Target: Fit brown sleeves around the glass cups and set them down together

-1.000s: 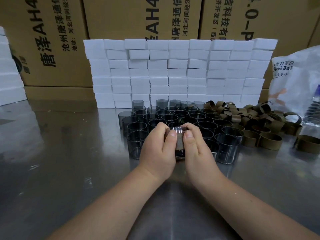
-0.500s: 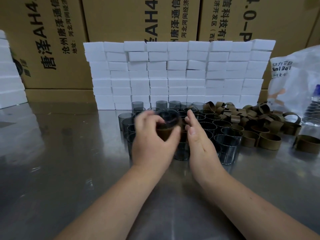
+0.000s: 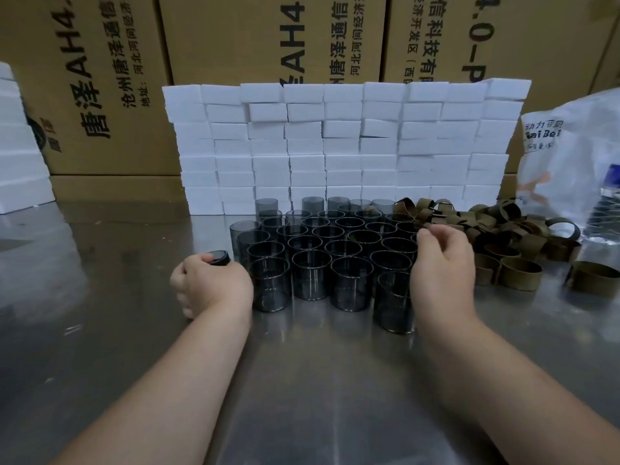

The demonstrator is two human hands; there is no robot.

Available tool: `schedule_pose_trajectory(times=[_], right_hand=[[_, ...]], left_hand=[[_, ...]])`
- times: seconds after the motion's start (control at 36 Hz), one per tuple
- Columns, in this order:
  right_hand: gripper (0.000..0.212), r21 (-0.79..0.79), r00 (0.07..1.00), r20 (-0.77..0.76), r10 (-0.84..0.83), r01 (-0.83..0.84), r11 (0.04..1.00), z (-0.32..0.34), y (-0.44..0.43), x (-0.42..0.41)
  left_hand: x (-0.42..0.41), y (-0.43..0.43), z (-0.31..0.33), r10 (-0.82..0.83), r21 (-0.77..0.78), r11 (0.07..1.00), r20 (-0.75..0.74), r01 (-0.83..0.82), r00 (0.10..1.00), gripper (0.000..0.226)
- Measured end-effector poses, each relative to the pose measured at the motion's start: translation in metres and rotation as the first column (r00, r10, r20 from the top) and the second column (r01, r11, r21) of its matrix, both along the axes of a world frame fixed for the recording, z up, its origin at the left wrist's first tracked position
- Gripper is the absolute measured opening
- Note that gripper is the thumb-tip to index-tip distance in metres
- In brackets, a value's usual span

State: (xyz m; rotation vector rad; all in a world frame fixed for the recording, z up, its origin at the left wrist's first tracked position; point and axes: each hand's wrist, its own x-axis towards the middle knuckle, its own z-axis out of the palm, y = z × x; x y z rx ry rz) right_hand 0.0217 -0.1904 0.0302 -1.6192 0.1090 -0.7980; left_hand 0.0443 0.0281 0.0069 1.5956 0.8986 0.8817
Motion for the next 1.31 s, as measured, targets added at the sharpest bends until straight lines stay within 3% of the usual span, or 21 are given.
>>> schedule_pose_trajectory(times=[0.11, 0.25, 0.36, 0.44, 0.53, 0.61, 0.69, 0.78, 0.92, 1.03, 1.11, 1.22, 1.31], right_hand=[[0.023, 0.072, 0.996, -0.086, -0.032, 0.039, 0.997, 0.002, -0.006, 0.006], [0.014, 0.096, 1.0, -0.004, -0.005, 0.006, 0.995, 0.007, -0.007, 0.003], [0.012, 0.094, 0.996, 0.005, -0.084, 0.083, 0.992, 0.009, -0.019, 0.009], [0.009, 0.195, 0.98, -0.085, -0.182, 0.196, 0.961, 0.01, -0.035, 0.021], [0.018, 0.264, 0.956, -0.244, -0.166, 0.23, 0.937, 0.002, -0.043, 0.033], [0.041, 0.24, 0.938, -0.328, -0.11, 0.195, 0.951, -0.006, -0.036, 0.037], [0.046, 0.173, 0.945, -0.309, -0.109, 0.169, 0.97, -0.011, -0.029, 0.036], [0.049, 0.121, 0.954, -0.279, -0.111, 0.149, 0.981, -0.015, -0.024, 0.037], [0.043, 0.082, 0.964, -0.246, -0.101, 0.125, 0.989, -0.019, -0.029, 0.041], [0.036, 0.026, 0.932, -0.235, -0.277, 0.291, 0.956, -0.012, -0.055, 0.049], [0.041, -0.197, 0.871, -0.298, -0.391, 0.345, 0.918, -0.017, -0.086, 0.049], [0.056, -0.417, 0.803, -0.436, -0.406, 0.219, 0.882, -0.028, -0.104, 0.051], [0.054, -0.563, 0.751, -0.49, -0.443, 0.115, 0.818, -0.029, -0.099, 0.058]], left_hand=[[0.002, 0.001, -0.003, -0.031, 0.027, 0.999, -0.041, 0.033, 0.999, 0.02], [0.002, 0.002, -0.001, -0.098, 0.075, 0.992, -0.042, 0.1, 0.994, 0.02], [-0.006, -0.013, 0.01, -0.117, 0.347, 0.934, 0.063, 0.088, 0.991, 0.046], [-0.027, -0.041, 0.016, -0.415, 0.67, 0.717, 0.185, 0.195, 0.891, 0.042], [-0.044, -0.071, 0.012, -0.691, 0.873, 0.341, -0.019, 0.349, 0.722, 0.048], [-0.045, -0.087, 0.002, -0.722, 0.855, 0.026, -0.343, 0.519, 0.601, 0.059], [-0.036, -0.087, -0.009, -0.62, 0.77, -0.129, -0.554, 0.625, 0.555, 0.068], [-0.032, -0.085, -0.014, -0.587, 0.736, -0.144, -0.602, 0.662, 0.541, 0.068], [-0.029, -0.084, -0.013, -0.613, 0.761, -0.04, -0.53, 0.647, 0.586, 0.046], [-0.029, -0.08, -0.012, -0.624, 0.757, -0.021, -0.521, 0.654, 0.582, 0.043], [-0.031, -0.077, -0.011, -0.642, 0.751, -0.017, -0.514, 0.66, 0.569, 0.043], [-0.032, -0.075, -0.01, -0.67, 0.747, -0.012, -0.499, 0.665, 0.549, 0.041], [-0.033, -0.076, -0.009, -0.685, 0.752, -0.014, -0.487, 0.659, 0.542, 0.04]])
